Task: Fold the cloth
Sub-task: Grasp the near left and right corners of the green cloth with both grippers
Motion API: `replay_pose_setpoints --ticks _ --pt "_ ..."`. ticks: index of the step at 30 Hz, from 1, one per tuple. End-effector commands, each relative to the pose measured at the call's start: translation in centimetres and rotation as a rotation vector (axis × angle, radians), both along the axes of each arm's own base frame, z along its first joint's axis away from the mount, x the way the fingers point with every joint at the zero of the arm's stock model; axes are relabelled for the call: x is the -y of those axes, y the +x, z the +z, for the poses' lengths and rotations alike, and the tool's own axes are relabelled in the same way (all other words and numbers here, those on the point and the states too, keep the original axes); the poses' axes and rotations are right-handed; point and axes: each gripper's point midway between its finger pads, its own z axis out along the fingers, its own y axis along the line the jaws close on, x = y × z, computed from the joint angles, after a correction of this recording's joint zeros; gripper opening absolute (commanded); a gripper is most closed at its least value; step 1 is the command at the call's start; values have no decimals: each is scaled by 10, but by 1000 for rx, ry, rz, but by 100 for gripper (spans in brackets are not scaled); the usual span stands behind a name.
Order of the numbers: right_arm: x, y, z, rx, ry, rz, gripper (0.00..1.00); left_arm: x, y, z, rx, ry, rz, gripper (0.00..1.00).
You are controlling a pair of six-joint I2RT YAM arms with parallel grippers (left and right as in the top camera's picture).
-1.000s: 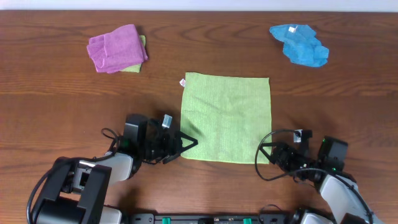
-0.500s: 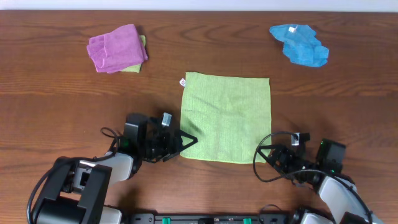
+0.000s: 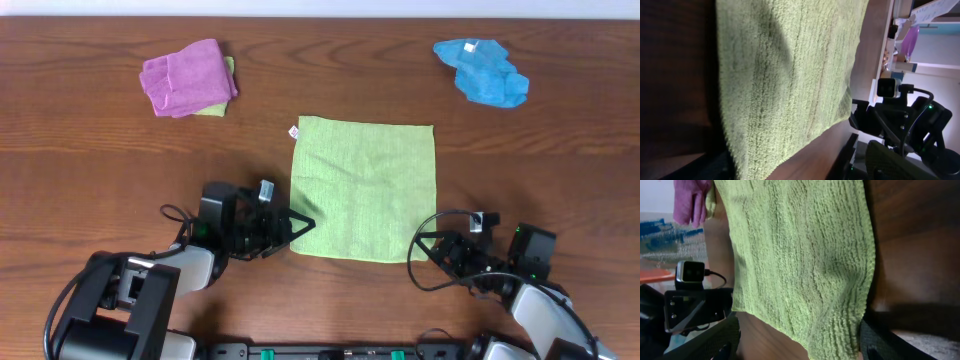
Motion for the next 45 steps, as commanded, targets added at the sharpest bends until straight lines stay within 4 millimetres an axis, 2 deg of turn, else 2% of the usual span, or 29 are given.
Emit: replay_pose_setpoints --ticks 1,10,17,20,21,23,29,31,37,45 --pt "0 -5 -7 -33 -6 -13 76 0 9 1 27 10 11 81" --pt "-2 -7 -10 -35 16 -30 73 1 10 2 24 5 16 81" --pt "-10 -13 -16 -41 37 -35 72 9 3 1 24 8 -17 80" --pt "-10 -12 -16 -40 34 -36 72 10 2 1 23 8 -19 73" --pt "-10 -12 -16 -38 32 -36 71 9 2 0 20 12 -16 65" --pt "-9 -12 -16 -40 29 -38 68 8 2 -1 14 19 -11 62" --pt "-5 -10 -20 -42 -3 -54 45 8 2 -2 -7 15 -1 57" --pt "-3 -7 -19 -25 -11 -56 41 8 2 -2 -7 15 -1 51" --pt "0 -3 -18 -5 -31 -63 42 8 1 -1 -33 6 11 37" --pt "2 -2 -20 -8 -43 -69 43 9 0 0 -35 -2 1 40"
